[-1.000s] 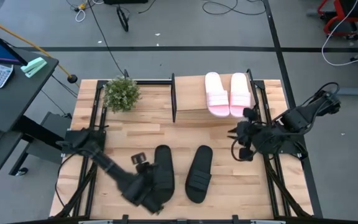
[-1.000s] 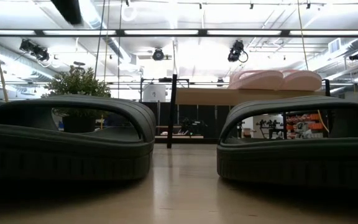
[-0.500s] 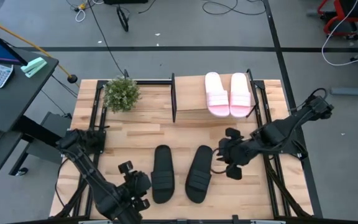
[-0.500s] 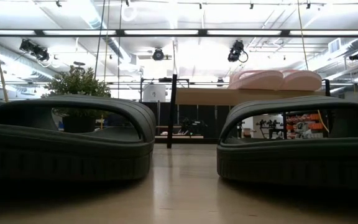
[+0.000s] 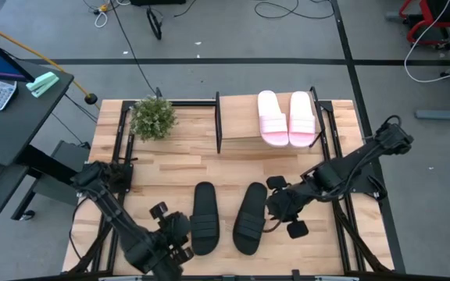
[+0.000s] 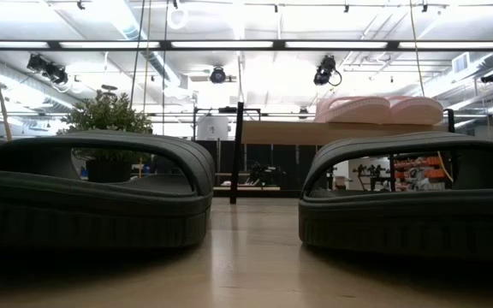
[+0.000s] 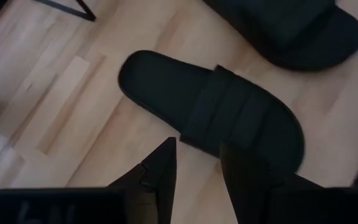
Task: Pick and place slides into the shelf
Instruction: Put the right black slipper on the shelf
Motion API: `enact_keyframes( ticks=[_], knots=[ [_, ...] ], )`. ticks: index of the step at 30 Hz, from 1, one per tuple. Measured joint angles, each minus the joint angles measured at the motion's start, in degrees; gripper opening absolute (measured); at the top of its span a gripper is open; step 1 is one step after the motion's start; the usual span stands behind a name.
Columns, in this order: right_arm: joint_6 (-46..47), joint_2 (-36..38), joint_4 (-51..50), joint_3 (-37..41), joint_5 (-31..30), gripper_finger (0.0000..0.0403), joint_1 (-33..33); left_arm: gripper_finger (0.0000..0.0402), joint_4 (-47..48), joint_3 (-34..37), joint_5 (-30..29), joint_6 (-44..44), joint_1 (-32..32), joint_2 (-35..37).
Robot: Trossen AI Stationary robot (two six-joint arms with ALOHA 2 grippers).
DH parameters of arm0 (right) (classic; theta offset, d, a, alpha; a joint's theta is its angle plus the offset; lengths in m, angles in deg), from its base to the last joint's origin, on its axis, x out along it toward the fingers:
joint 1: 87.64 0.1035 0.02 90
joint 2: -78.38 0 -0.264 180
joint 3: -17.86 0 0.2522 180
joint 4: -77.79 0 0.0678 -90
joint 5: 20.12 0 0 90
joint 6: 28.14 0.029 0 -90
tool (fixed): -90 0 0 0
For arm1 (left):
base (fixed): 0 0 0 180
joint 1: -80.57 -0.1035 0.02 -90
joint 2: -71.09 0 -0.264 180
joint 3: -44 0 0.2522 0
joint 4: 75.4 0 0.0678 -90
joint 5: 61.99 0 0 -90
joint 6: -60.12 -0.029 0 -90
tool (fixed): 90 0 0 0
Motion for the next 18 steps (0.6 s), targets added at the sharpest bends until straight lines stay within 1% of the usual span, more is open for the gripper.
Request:
enact_keyframes(
  ticks=[3, 9, 14, 18],
  knots=[
    [-2.0, -0.6, 0.0, 0.0, -0.2, 0.0087, -1.5, 0.0126, -1.6, 0.0, 0.7, 0.0, -2.2, 0.0],
    [-7.2, -1.1, 0.1, 0.0, 0.1, 0.0087, -4.4, 0.0135, -6.6, 0.0, 5.1, -0.3, -4.9, -0.1],
    [-9.2, -1.1, 0.3, 0.0, 3.2, 0.0087, -6.1, 0.0142, -10.0, 0.0, 5.3, 0.5, -4.7, -0.1],
    [-9.4, -1.1, 0.8, 1.1, 3.6, 0.0086, -6.7, 0.0138, -10.2, 0.0, 5.2, 2.6, -3.8, -0.1]
  ],
)
